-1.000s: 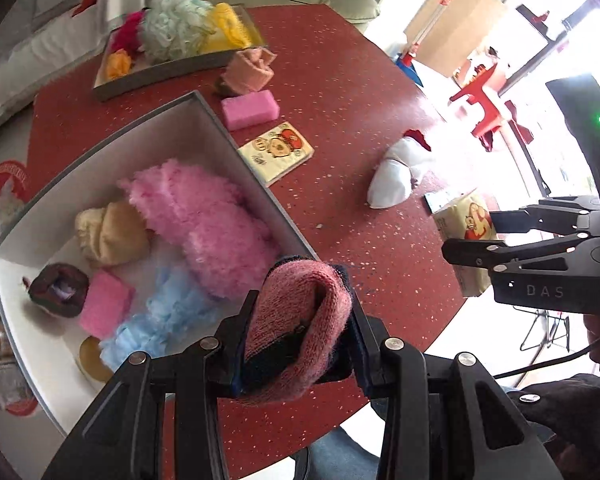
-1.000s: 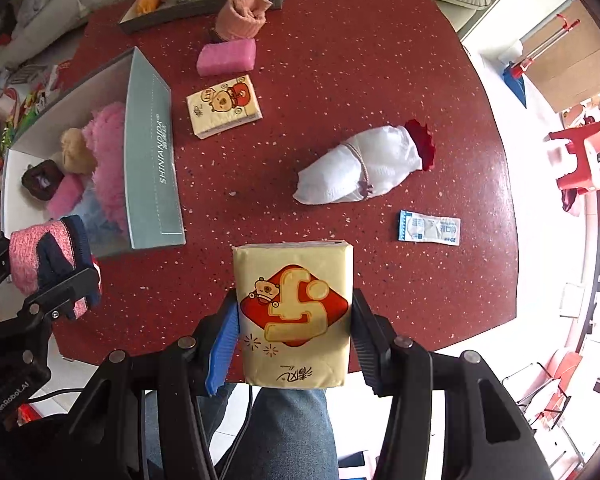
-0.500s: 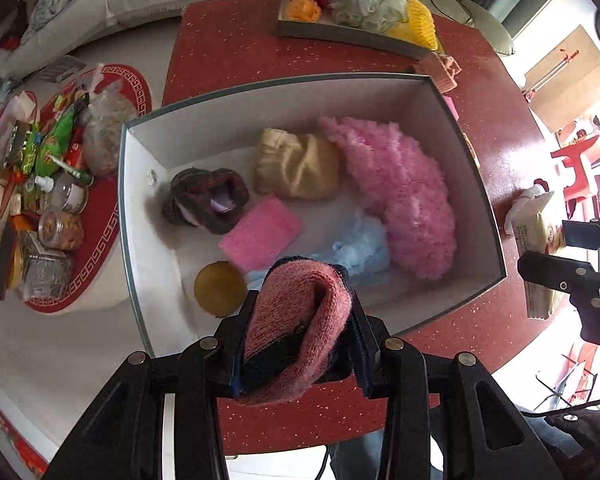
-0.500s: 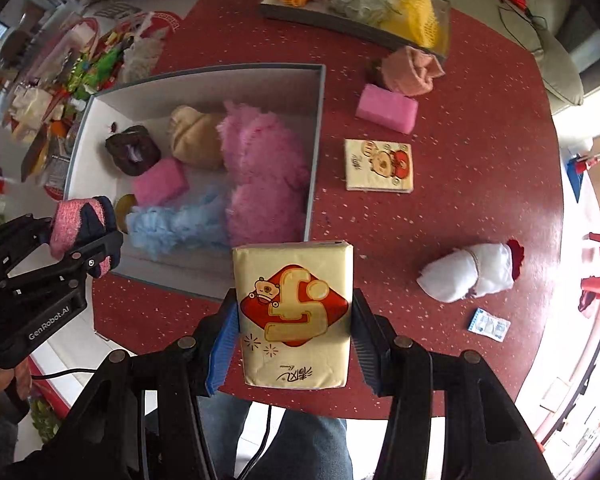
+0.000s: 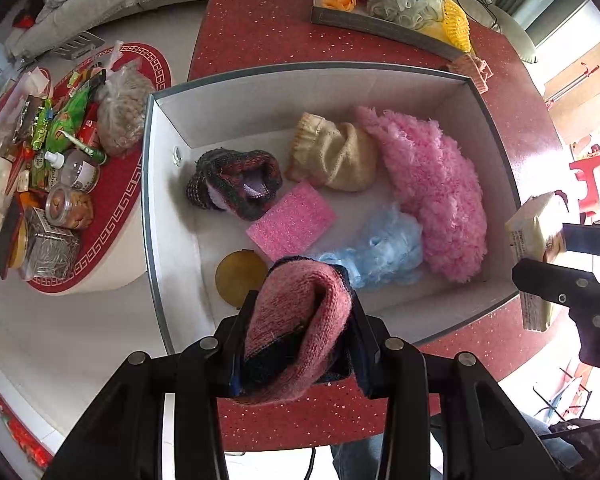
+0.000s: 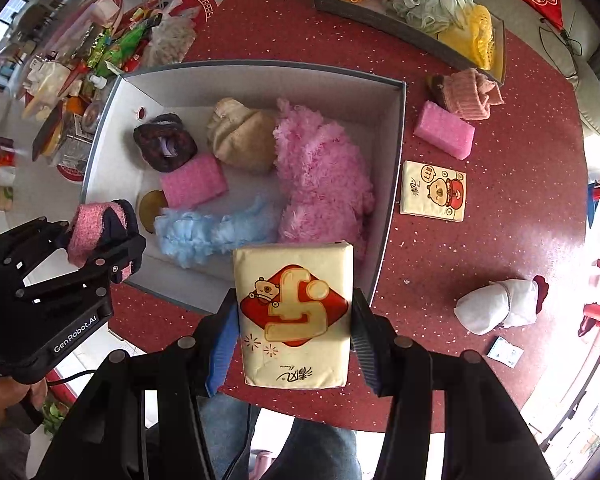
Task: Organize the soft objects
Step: 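Carry the pink sock and yellow tissue pack over the white box with both tools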
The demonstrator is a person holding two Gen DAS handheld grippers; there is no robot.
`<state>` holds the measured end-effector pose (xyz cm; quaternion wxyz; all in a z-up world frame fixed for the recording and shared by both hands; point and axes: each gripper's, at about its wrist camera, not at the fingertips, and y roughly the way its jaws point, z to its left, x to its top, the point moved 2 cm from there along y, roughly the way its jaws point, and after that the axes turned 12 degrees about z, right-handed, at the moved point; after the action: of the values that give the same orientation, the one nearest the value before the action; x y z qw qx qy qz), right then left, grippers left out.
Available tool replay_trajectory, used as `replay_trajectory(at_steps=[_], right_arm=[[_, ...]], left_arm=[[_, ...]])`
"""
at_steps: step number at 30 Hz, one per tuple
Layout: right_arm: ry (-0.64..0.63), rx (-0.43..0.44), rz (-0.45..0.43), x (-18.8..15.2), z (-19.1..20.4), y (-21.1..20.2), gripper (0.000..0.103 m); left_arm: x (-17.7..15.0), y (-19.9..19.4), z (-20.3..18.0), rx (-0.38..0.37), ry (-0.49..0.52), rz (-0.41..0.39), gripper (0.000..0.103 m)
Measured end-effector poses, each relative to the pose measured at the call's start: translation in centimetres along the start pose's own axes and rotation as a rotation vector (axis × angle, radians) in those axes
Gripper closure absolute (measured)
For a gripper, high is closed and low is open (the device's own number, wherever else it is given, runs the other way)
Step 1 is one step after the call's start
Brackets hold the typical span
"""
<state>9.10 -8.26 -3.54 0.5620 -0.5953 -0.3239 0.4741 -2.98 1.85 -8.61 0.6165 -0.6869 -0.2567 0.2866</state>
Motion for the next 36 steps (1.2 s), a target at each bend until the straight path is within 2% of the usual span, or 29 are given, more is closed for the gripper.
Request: replay_trajectory(at_steps=[36], right_arm=[[-0.031,-0.003,0.036,1.7,1.5,0.8,0.047]], left_arm=[[0.6,0.6,0.6,0.006,-0.007,0.018,0.061]])
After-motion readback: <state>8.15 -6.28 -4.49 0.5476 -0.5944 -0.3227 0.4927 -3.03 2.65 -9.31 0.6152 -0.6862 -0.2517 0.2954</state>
